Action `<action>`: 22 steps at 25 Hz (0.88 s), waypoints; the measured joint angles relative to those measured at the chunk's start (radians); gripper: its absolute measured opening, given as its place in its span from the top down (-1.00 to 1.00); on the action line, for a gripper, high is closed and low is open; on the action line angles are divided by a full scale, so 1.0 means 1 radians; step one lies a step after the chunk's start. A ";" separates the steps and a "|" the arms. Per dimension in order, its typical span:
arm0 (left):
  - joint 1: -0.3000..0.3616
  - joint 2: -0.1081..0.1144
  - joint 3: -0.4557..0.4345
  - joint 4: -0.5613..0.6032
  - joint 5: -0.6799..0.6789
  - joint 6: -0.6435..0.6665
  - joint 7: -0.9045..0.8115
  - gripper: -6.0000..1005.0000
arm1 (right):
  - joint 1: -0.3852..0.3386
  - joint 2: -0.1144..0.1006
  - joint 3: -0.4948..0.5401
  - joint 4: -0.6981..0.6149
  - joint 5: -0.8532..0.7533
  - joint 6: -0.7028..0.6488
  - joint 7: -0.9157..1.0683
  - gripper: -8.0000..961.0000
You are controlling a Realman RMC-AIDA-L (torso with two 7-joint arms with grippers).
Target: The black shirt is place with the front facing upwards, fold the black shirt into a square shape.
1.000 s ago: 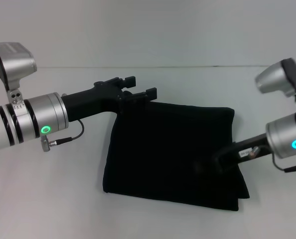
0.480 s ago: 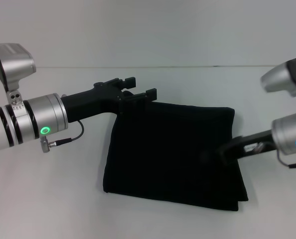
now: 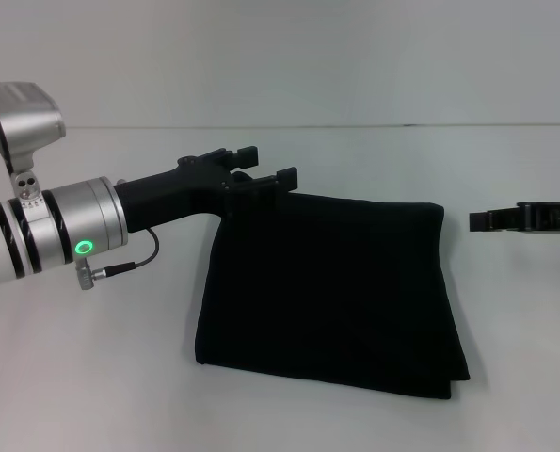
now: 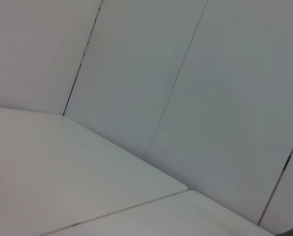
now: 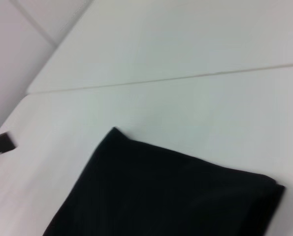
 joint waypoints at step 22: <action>-0.008 0.003 0.002 0.001 -0.001 0.000 0.000 -0.74 | 0.071 0.009 -0.058 0.137 -0.094 0.108 0.171 -0.72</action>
